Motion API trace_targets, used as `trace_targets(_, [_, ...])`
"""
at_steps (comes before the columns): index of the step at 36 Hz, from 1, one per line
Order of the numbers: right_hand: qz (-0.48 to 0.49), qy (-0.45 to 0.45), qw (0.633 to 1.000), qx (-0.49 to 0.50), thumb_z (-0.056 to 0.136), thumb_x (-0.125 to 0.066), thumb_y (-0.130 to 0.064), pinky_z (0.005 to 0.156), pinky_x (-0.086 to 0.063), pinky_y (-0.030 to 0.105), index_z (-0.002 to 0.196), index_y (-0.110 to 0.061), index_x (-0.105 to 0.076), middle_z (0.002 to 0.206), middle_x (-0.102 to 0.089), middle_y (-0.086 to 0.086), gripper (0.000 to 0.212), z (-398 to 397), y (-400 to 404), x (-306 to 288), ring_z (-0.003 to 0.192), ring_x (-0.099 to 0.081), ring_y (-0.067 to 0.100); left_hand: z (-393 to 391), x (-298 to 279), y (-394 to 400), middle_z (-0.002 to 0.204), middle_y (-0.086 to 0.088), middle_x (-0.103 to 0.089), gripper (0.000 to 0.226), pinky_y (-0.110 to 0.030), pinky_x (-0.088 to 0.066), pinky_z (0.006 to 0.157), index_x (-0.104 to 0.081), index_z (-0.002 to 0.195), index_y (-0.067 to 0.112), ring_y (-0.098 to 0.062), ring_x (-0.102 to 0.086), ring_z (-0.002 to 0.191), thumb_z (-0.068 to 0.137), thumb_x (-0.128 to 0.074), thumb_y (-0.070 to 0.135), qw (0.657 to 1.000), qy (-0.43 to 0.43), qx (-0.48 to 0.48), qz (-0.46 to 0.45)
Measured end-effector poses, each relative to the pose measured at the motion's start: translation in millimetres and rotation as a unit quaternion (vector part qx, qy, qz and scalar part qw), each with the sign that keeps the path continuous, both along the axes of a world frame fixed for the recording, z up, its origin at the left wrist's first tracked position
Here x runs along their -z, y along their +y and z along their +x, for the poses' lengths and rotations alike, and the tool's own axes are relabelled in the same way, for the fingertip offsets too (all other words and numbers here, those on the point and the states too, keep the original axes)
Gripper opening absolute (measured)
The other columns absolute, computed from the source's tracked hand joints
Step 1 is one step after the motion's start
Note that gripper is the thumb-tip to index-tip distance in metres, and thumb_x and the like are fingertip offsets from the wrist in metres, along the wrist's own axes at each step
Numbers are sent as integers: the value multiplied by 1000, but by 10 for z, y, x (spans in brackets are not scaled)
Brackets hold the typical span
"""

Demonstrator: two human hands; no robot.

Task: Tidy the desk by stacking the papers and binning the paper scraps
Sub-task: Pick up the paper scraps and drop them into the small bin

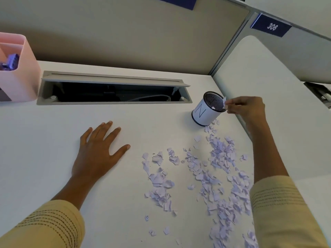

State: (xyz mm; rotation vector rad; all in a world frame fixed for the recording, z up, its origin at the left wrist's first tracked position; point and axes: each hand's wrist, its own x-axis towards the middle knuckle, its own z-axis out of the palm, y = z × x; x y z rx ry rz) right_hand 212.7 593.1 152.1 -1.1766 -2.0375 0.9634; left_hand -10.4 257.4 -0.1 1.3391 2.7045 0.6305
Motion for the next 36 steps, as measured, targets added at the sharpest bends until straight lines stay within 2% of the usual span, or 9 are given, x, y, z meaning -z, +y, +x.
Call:
trace_targets(2, [18, -28, 999, -6, 71, -77, -3, 64, -54, 15, 88, 0, -74, 70, -69, 11, 18, -100, 1, -14, 51, -64, 9, -4, -1, 1, 151, -2, -39, 72, -41, -14, 117, -51, 138, 24, -19, -31, 141, 85, -32, 69, 1000, 0, 0, -2])
trace_targets(7, [3, -13, 1000, -3, 76, -78, -18, 64, -55, 25, 92, -7, -75, 80, -69, 12, 20, -176, -13, -34, 68, -62, 14, -2, -7, 2, 151, -2, -39, 73, -42, -14, 117, -51, 138, 23, -19, -31, 141, 85, -30, 70, 1000, 2, 0, -2])
trace_targets(11, [9, 18, 997, 68, 75, -78, -30, 54, -47, 20, 94, -13, -74, 79, -68, 2, 26, -36, -2, 18, 68, -57, 7, -2, -9, 0, 151, -3, -39, 74, -41, -14, 117, -51, 138, 23, -20, -31, 141, 85, -30, 70, 1000, 0, 1, 1])
trace_targets(15, [-42, 52, 986, 154, 74, -79, -24, 53, -45, 22, 97, -6, -73, 71, -63, 4, 30, 172, -4, 241, 62, -54, 14, -1, -14, -2, 150, -4, -40, 74, -42, -15, 116, -52, 137, 22, -21, -33, 140, 85, -30, 70, 1000, 0, 4, 4])
trace_targets(17, [-74, -3, 986, 148, 74, -79, -21, 56, -47, 25, 94, -7, -72, 74, -64, 6, 25, 260, -25, 382, 69, -56, 19, -1, -11, 0, 151, -4, -39, 74, -42, -15, 117, -51, 138, 22, -20, -32, 141, 85, -31, 70, 1000, -2, 6, 6])
trace_targets(21, [-156, -231, 958, 66, 69, -83, -33, 67, -50, 29, 100, -17, -69, 86, -63, 7, 37, 271, -198, 595, 69, -60, 16, -5, 0, -8, 152, -3, -37, 75, -43, -14, 117, -50, 139, 22, -20, -30, 142, 85, -29, 70, 1000, -4, 6, 10])
trace_targets(24, [-98, -288, 953, 14, 71, -82, -30, 57, -48, 22, 104, -19, -68, 93, -61, 6, 37, 232, -350, 719, 73, -60, 21, -7, -1, -6, 152, -3, -37, 75, -42, -13, 117, -50, 139, 22, -20, -29, 142, 85, -29, 70, 1000, -3, 5, 12])
trace_targets(33, [-93, -228, 969, -23, 74, -78, -8, 50, -49, 11, 80, -8, -72, 71, -67, 6, 9, 195, -421, 687, 48, -61, 11, -9, 21, -2, 153, -1, -35, 73, -41, -11, 118, -49, 139, 24, -17, -26, 143, 85, -32, 69, 1000, -3, 0, 10])
trace_targets(36, [-100, -153, 983, -27, 72, -78, -4, 57, -56, 20, 79, -5, -73, 65, -67, 9, 9, 171, -384, 498, 53, -62, 18, -9, 26, 0, 152, -1, -36, 72, -42, -13, 118, -50, 139, 24, -18, -27, 143, 85, -32, 69, 1000, -1, 1, 13])
